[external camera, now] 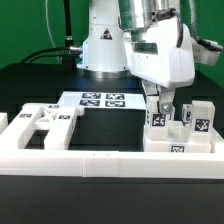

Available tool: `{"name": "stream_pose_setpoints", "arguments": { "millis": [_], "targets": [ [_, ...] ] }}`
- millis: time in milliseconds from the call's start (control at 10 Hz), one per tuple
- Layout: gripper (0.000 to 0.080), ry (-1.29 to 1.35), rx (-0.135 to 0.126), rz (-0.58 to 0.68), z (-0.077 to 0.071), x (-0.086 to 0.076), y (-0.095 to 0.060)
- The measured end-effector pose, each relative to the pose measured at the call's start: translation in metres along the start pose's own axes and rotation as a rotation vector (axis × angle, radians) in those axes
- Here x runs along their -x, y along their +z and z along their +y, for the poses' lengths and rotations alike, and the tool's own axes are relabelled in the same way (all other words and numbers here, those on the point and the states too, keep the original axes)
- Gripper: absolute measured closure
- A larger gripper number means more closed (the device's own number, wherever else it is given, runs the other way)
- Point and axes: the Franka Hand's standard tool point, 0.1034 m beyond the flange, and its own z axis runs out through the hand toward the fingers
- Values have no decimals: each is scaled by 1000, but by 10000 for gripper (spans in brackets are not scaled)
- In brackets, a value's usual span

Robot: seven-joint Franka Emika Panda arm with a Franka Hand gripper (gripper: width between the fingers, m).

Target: Assemble chair

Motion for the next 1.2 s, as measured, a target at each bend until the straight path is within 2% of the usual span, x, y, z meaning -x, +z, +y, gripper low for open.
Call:
{"name": "stream_pose_setpoints", "arguments": {
  "millis": [100, 200, 600, 1000, 1200],
  "targets": [
    [181, -63, 26, -6, 0, 3, 0],
    [160, -180, 26, 1, -4, 4, -2],
    [151, -469, 26, 0, -4, 3, -2],
    [151, -958, 77, 20, -2, 1, -2],
    [151, -1129, 82, 16, -2, -2, -2]
  ]
}}
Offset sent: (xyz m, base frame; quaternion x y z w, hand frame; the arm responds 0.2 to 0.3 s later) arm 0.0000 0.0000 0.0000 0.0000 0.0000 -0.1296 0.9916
